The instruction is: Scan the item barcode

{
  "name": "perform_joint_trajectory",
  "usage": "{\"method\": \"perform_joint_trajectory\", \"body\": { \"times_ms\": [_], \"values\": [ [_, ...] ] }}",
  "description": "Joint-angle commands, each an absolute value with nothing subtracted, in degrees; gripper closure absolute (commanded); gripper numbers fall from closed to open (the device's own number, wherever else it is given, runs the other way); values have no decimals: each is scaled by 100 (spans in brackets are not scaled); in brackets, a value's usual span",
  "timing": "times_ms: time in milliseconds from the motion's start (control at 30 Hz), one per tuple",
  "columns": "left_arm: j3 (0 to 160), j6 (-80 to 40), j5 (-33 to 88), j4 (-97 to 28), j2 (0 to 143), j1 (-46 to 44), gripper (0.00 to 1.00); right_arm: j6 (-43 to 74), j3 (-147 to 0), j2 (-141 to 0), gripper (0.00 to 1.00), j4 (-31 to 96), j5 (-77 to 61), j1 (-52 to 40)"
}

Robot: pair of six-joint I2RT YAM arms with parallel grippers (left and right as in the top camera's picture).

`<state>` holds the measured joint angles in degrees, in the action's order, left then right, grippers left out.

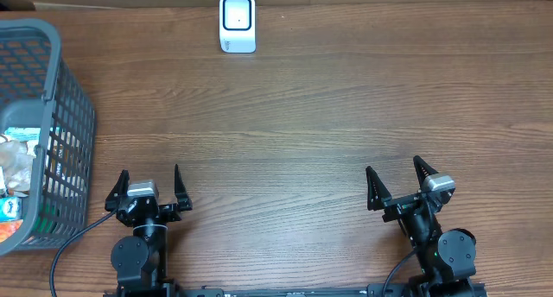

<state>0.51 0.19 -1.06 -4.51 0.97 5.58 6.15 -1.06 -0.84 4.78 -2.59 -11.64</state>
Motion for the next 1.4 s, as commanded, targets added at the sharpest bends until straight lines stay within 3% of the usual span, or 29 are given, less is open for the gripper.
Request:
{"method": "perform_joint_trajectory", "body": {
  "times_ms": [0,933,1367],
  "values": [
    [27,130,-56,-440,25,513,0,591,-45,-16,0,458,-268,-1151],
    [449,-228,-897,-808,163,528,1,591,-45,-16,0,458,-268,-1151],
    [2792,128,-1022,-1380,2552,523,1,591,-45,-16,0,458,-268,-1151]
  ]
}}
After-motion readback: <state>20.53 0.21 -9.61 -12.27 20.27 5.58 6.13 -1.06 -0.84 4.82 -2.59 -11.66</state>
